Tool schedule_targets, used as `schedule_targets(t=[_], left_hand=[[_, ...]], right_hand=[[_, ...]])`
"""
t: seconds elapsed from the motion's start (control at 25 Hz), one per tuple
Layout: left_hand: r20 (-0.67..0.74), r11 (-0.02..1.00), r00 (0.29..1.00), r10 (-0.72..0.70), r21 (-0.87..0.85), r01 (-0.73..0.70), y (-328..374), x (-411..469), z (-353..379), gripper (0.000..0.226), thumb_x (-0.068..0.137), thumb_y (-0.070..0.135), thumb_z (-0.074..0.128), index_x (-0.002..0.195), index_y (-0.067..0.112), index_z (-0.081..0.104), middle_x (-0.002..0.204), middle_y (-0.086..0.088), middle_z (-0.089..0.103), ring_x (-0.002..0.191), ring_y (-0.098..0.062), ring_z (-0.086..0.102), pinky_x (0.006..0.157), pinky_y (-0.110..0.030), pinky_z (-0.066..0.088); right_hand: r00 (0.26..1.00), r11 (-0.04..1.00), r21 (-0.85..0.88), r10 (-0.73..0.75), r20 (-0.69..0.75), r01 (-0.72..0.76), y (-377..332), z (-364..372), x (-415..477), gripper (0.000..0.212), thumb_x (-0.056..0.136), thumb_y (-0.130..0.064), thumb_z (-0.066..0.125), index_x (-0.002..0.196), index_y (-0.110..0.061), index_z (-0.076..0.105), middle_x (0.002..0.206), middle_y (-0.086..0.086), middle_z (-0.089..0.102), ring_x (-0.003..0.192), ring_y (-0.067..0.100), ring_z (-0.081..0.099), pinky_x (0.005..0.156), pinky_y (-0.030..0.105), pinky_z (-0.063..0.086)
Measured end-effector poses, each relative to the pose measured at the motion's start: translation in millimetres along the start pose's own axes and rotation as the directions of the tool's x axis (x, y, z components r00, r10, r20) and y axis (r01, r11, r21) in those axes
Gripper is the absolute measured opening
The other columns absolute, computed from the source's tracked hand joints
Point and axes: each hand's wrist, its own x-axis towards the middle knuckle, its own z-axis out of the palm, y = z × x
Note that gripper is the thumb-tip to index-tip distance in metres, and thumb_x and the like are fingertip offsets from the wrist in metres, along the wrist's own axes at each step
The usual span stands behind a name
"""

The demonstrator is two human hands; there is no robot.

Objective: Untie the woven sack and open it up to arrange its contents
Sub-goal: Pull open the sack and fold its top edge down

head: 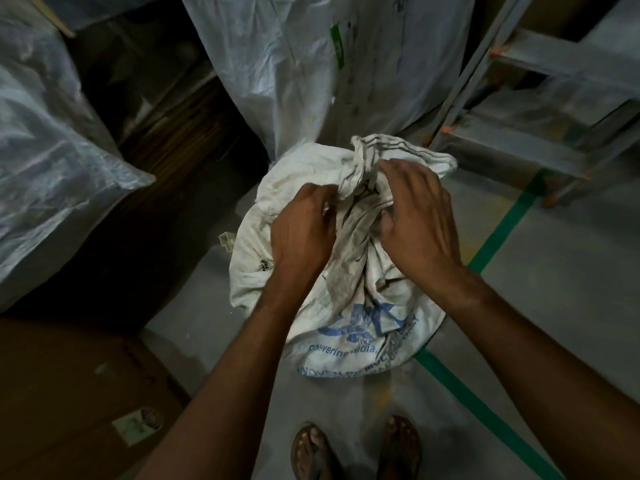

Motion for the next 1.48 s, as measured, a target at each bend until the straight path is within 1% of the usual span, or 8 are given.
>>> schedule_targets(t=[0.16, 0.48, 0.72, 0.88, 1.08, 1.24, 1.36, 1.48], left_hand=[[0.03, 0.998, 0.998, 0.059, -0.028, -0.058, 4, -34, -45, 0.029, 0.095, 0.018, 0.067, 0.122, 0.029, 0.07, 0.121, 0.012, 0.063, 0.084, -0.007, 0.064, 0.061, -0.03, 0.054], [-0.19, 0.988, 0.972, 0.138, -0.043, -0.148, 52, -57, -153, 0.018, 0.096, 0.023, 0.067, 0.112, 0.026, 0.074, 0.113, 0.01, 0.065, 0.084, -0.008, 0.063, 0.06, -0.035, 0.053], [-0.438, 0.963, 0.886, 0.15, -0.137, -0.231, 135, -46, -262, 0.03, 0.086, 0.001, 0.065, 0.107, 0.021, 0.074, 0.106, 0.01, 0.071, 0.086, -0.004, 0.068, 0.066, -0.028, 0.054], [-0.483, 0.932, 0.871, 0.094, -0.264, -0.247, 172, -34, -336, 0.04, 0.075, -0.01, 0.063, 0.098, 0.021, 0.077, 0.098, 0.01, 0.073, 0.081, 0.002, 0.066, 0.069, -0.024, 0.055], [-0.234, 0.918, 0.969, -0.075, -0.395, -0.024, 173, -56, -365, 0.034, 0.077, -0.001, 0.062, 0.091, 0.025, 0.079, 0.09, 0.014, 0.075, 0.082, 0.001, 0.07, 0.076, -0.032, 0.06], [0.126, 0.583, 0.916, -0.381, -0.736, 0.344, 178, -68, -360, 0.012, 0.084, 0.019, 0.069, 0.091, 0.018, 0.078, 0.083, 0.004, 0.072, 0.079, -0.013, 0.068, 0.077, -0.036, 0.059], [0.138, 0.642, 0.922, -0.362, -0.68, 0.354, 169, -66, -348, 0.049, 0.072, 0.027, 0.084, 0.119, 0.023, 0.068, 0.118, 0.001, 0.068, 0.105, -0.014, 0.067, 0.084, -0.034, 0.06], [0.265, 0.587, 0.882, -0.389, -0.667, 0.459, 156, -64, -347, 0.082, 0.058, 0.017, 0.08, 0.137, 0.012, 0.058, 0.117, -0.004, 0.072, 0.106, -0.019, 0.069, 0.086, -0.036, 0.061]], right_hand=[[0.99, 0.988, -0.098, -0.114, 0.081, 0.122, -16, -17, 1, 0.088, 0.072, 0.011, 0.067, 0.153, -0.018, 0.045, 0.156, 0.012, 0.043, 0.142, 0.036, 0.04, 0.11, 0.051, 0.04], [0.975, 0.963, -0.168, -0.22, -0.031, 0.211, -61, -113, -16, 0.034, 0.076, -0.007, 0.072, 0.109, -0.015, 0.072, 0.136, 0.005, 0.063, 0.124, 0.03, 0.049, 0.096, 0.045, 0.037], [0.953, 0.976, -0.118, -0.208, -0.221, 0.185, -115, -251, -10, 0.018, 0.076, -0.012, 0.069, 0.094, -0.018, 0.068, 0.089, 0.002, 0.07, 0.094, 0.027, 0.06, 0.094, 0.042, 0.036], [0.912, 0.953, -0.131, -0.3, -0.28, 0.273, -167, -319, -6, 0.009, 0.078, -0.015, 0.072, 0.085, -0.017, 0.065, 0.076, 0.004, 0.068, 0.073, 0.031, 0.063, 0.073, 0.039, 0.037], [0.993, 0.992, 0.09, -0.086, -0.076, 0.093, -197, -340, -38, 0.006, 0.091, -0.027, 0.069, 0.095, -0.023, 0.07, 0.081, 0.004, 0.073, 0.076, 0.031, 0.069, 0.059, 0.03, 0.035], [0.99, 0.935, 0.354, -0.068, 0.123, 0.02, -209, -334, -73, 0.023, 0.086, -0.025, 0.068, 0.108, -0.026, 0.073, 0.083, -0.002, 0.074, 0.076, 0.019, 0.069, 0.065, 0.031, 0.052], [0.916, 0.869, 0.492, -0.147, 0.373, -0.061, -211, -325, -88, 0.038, 0.083, -0.04, 0.055, 0.114, -0.028, 0.074, 0.095, -0.009, 0.077, 0.082, 0.009, 0.07, 0.074, 0.036, 0.059], [0.971, 0.923, 0.382, -0.042, 0.235, -0.053, -190, -311, -71, 0.041, 0.088, -0.016, 0.057, 0.126, -0.027, 0.069, 0.119, -0.004, 0.074, 0.104, 0.017, 0.069, 0.089, 0.038, 0.058]])
